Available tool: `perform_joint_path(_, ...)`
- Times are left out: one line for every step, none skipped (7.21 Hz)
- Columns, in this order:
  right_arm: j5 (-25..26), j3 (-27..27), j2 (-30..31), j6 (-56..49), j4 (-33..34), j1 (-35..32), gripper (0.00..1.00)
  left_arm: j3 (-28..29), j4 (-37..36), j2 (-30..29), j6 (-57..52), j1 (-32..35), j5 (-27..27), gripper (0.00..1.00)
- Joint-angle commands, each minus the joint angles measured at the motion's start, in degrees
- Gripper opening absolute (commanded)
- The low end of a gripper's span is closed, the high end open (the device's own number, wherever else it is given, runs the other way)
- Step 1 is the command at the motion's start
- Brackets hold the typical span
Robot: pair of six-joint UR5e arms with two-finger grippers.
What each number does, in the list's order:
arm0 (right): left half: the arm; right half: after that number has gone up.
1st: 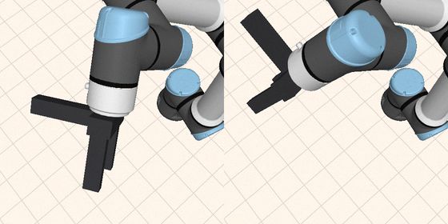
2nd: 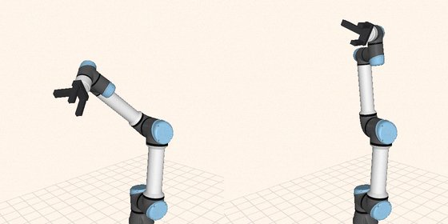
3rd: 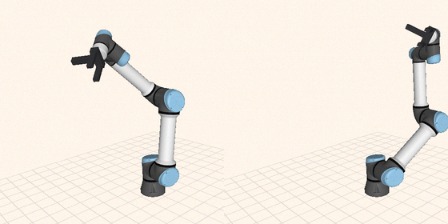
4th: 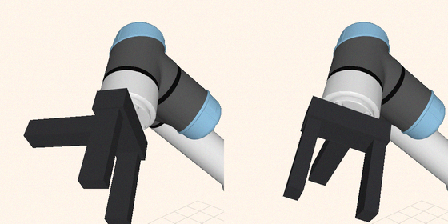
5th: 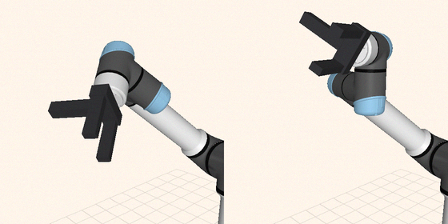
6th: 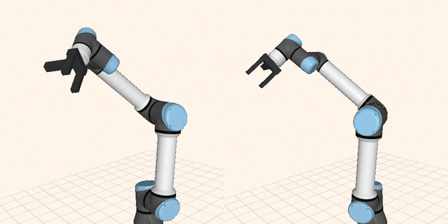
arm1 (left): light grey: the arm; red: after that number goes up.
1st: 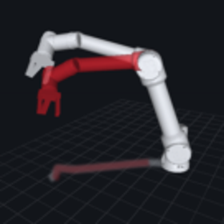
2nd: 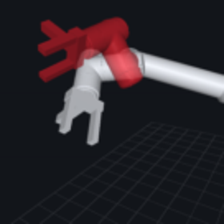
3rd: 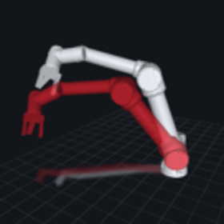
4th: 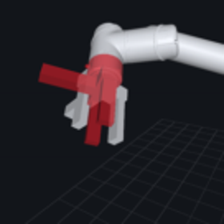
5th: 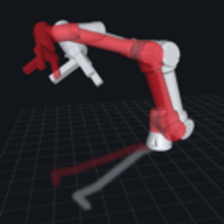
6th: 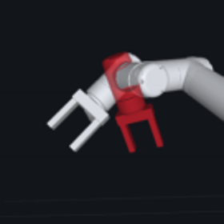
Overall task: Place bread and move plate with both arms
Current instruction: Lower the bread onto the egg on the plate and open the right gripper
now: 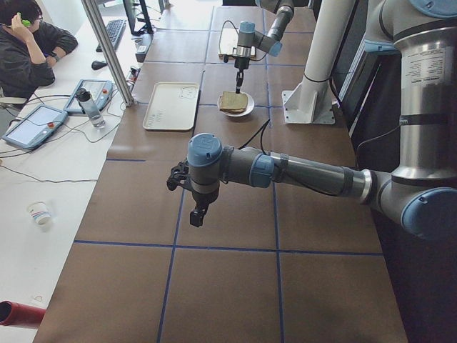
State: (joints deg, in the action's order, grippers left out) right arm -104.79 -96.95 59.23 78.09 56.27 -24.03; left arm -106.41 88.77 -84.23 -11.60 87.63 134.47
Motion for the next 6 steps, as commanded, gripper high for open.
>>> perform_joint_path(1.1,0.4,0.2,0.0,0.0,0.6,0.0,-0.2,0.0,0.0,-0.1,0.0,0.0,1.0)
perform_joint_path(1.2,0.4,0.3,0.0,0.0,0.4,0.0,-0.2,0.0,0.0,0.0,0.0,0.0,1.0)
perform_joint_path(1.3,0.4,0.3,0.0,0.0,0.0,0.0,-0.2,0.0,-0.1,0.0,0.0,0.0,1.0)
perform_joint_path(1.3,0.4,0.4,0.2,0.0,-0.2,0.0,-0.3,0.0,-0.1,0.0,0.0,0.0,1.0)
perform_joint_path(1.6,0.4,0.6,1.4,0.0,-0.1,0.0,-0.3,0.0,-0.3,0.0,0.0,0.0,1.0)
perform_joint_path(3.5,0.5,1.2,2.3,0.0,0.4,0.0,-0.3,0.0,-0.4,0.0,0.1,0.0,1.0)
